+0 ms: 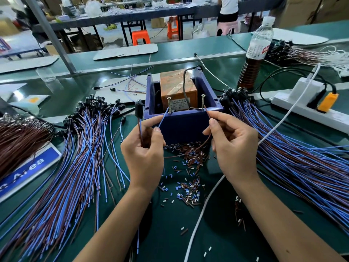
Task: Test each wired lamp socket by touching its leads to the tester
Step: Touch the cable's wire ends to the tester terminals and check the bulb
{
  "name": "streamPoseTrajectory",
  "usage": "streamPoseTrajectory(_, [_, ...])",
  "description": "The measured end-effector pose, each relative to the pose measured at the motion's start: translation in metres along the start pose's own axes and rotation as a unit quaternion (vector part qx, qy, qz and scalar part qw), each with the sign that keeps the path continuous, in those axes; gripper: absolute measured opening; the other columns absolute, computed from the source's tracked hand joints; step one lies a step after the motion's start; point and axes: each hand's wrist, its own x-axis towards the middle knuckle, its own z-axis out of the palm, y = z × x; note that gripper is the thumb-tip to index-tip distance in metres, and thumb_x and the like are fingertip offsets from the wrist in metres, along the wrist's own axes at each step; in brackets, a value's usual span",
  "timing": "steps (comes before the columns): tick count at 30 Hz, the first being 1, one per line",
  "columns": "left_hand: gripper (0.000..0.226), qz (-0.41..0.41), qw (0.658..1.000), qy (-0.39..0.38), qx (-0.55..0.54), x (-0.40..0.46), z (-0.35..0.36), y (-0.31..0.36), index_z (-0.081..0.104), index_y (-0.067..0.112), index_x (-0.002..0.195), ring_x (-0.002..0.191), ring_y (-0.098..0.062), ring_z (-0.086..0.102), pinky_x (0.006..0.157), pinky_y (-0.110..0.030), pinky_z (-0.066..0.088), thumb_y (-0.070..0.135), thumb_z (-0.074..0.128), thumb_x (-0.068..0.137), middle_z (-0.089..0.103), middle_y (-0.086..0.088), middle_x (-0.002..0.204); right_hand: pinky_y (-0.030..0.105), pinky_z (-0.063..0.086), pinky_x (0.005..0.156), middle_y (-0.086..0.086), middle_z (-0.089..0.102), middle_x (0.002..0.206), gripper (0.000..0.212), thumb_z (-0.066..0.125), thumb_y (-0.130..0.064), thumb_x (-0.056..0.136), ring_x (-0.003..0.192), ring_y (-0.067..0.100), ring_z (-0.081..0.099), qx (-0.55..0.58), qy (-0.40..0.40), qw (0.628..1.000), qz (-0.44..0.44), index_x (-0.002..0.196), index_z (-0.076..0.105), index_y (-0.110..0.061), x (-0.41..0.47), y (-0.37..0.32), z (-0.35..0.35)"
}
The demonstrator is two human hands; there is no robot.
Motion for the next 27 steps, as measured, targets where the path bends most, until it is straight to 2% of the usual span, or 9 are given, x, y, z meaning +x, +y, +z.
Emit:
streamPoseTrajectory(5, [0.032, -0.004, 1.000, 0.003, -0.005, 0.001, 0.000, 0.006, 0.077, 0.026, 0.100, 0.057, -0.040, 0.039, 0.051, -0.022, 0.037, 0.001, 0.057, 0.095, 0.046, -0.027, 0.065, 0.021, 0.045, 0.050, -0.002, 0.073, 0.078, 0.019, 0.062, -0.011, 0.104, 0.048, 0.011, 0.055, -0.015, 0.002, 1.000, -0.008, 0.114, 0.078, -0.017, 0.001, 0.001, 0.000])
streamPoseTrajectory(9, [0.032, -0.008, 1.000, 0.004, -0.003, 0.001, 0.001, 0.008, 0.078, 0.025, 0.100, 0.057, -0.042, 0.039, 0.049, -0.036, 0.034, 0.002, 0.057, 0.094, 0.045, -0.028, 0.065, 0.020, 0.043, 0.050, -0.004, 0.072, 0.076, 0.019, 0.062, -0.010, 0.104, 0.048, 0.012, 0.055, -0.030, 0.004, 0.999, -0.015, 0.113, 0.078, -0.015, 0.002, 0.001, -0.001])
streamPoseTrajectory(12, [0.032, -0.008, 1.000, 0.006, 0.001, 0.002, 0.000, 0.007, 0.078, 0.025, 0.100, 0.056, -0.040, 0.039, 0.049, -0.031, 0.035, 0.001, 0.057, 0.095, 0.046, -0.026, 0.065, 0.019, 0.044, 0.051, -0.004, 0.073, 0.077, 0.020, 0.062, -0.010, 0.104, 0.049, 0.012, 0.056, -0.031, 0.004, 0.999, -0.012, 0.114, 0.078, -0.014, 0.002, 0.000, -0.001])
streamPoseTrajectory(14, [0.031, -0.003, 1.000, 0.016, 0.009, 0.001, -0.001, 0.005, 0.077, 0.022, 0.102, 0.052, -0.034, 0.039, 0.048, -0.026, 0.035, 0.000, 0.057, 0.095, 0.048, -0.019, 0.062, 0.020, 0.044, 0.051, -0.003, 0.073, 0.077, 0.020, 0.062, -0.011, 0.104, 0.049, 0.012, 0.056, -0.023, 0.004, 1.000, -0.008, 0.114, 0.078, -0.016, 0.002, 0.000, -0.001])
streamPoseTrajectory(17, [0.027, 0.016, 0.997, 0.073, 0.021, 0.001, -0.002, 0.004, 0.076, 0.018, 0.103, 0.048, -0.014, 0.034, 0.047, -0.021, 0.030, 0.000, 0.057, 0.095, 0.044, 0.001, 0.058, 0.022, 0.046, 0.051, 0.000, 0.073, 0.078, 0.020, 0.061, -0.011, 0.104, 0.051, 0.012, 0.057, 0.006, 0.009, 1.000, 0.001, 0.115, 0.075, -0.019, 0.002, -0.001, -0.001])
streamPoseTrajectory(20, [0.023, 0.034, 0.994, 0.097, 0.039, 0.003, -0.002, 0.011, 0.075, 0.010, 0.105, 0.048, -0.014, 0.034, 0.047, -0.023, 0.029, -0.001, 0.057, 0.094, 0.043, -0.004, 0.059, 0.030, 0.047, 0.051, 0.003, 0.073, 0.077, 0.016, 0.061, -0.011, 0.103, 0.051, 0.016, 0.057, 0.017, 0.027, 1.000, -0.001, 0.115, 0.068, -0.020, 0.002, -0.004, 0.000])
streamPoseTrajectory(24, [0.021, 0.014, 0.999, 0.036, 0.033, -0.002, 0.018, 0.028, 0.075, 0.015, 0.099, 0.049, -0.022, 0.037, 0.047, -0.025, 0.031, 0.003, 0.058, 0.094, 0.046, -0.007, 0.058, 0.036, 0.047, 0.050, 0.004, 0.070, 0.074, 0.012, 0.059, -0.006, 0.103, 0.052, 0.025, 0.056, 0.024, 0.056, 0.998, -0.015, 0.103, 0.065, -0.016, -0.004, -0.011, -0.003])
streamPoseTrajectory(27, [0.020, -0.025, 0.998, -0.059, 0.024, -0.008, 0.058, 0.049, 0.076, 0.018, 0.092, 0.049, -0.010, 0.040, 0.047, -0.022, 0.032, 0.009, 0.059, 0.092, 0.050, 0.006, 0.057, 0.030, 0.046, 0.050, 0.002, 0.070, 0.075, 0.013, 0.060, -0.007, 0.103, 0.051, 0.022, 0.056, 0.013, 0.094, 0.995, -0.015, 0.102, 0.070, -0.016, -0.008, -0.019, -0.026])
